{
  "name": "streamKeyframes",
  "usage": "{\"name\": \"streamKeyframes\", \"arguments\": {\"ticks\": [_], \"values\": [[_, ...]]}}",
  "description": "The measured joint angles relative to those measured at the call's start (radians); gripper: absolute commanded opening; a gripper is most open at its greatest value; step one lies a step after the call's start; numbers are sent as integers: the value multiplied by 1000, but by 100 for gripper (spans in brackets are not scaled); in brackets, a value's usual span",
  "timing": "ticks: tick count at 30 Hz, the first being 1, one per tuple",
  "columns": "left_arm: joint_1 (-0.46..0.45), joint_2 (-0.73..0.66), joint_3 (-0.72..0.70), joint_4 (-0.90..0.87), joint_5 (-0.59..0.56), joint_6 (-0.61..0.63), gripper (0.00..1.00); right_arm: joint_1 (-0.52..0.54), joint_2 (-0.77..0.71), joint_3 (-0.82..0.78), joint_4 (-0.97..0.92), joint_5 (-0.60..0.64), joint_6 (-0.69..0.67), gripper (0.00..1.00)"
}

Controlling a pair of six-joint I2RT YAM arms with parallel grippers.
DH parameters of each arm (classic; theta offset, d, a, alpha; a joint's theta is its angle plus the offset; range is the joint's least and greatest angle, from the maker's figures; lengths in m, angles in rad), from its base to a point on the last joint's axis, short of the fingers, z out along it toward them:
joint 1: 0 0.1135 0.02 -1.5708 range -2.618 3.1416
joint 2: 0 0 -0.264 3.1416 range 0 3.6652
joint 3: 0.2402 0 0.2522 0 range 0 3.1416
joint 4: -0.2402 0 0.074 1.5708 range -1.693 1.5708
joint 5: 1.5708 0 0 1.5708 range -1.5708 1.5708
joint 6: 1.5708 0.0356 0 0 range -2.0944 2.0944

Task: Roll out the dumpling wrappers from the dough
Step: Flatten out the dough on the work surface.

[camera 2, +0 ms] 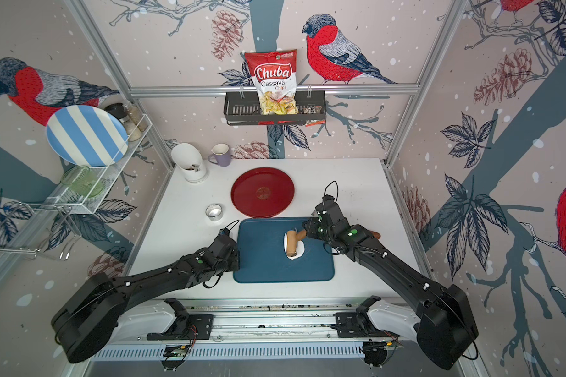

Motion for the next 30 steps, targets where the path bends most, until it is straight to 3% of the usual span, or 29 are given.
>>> {"name": "streamKeyframes", "arguments": {"ticks": [13, 30], "values": [[0, 3, 3, -1, 0, 0, 0, -39, -13, 19, -3, -77, -59, 0], [0, 6, 5, -2, -1, 1, 0, -22, 56, -16, 10, -86, -81, 0]]}}
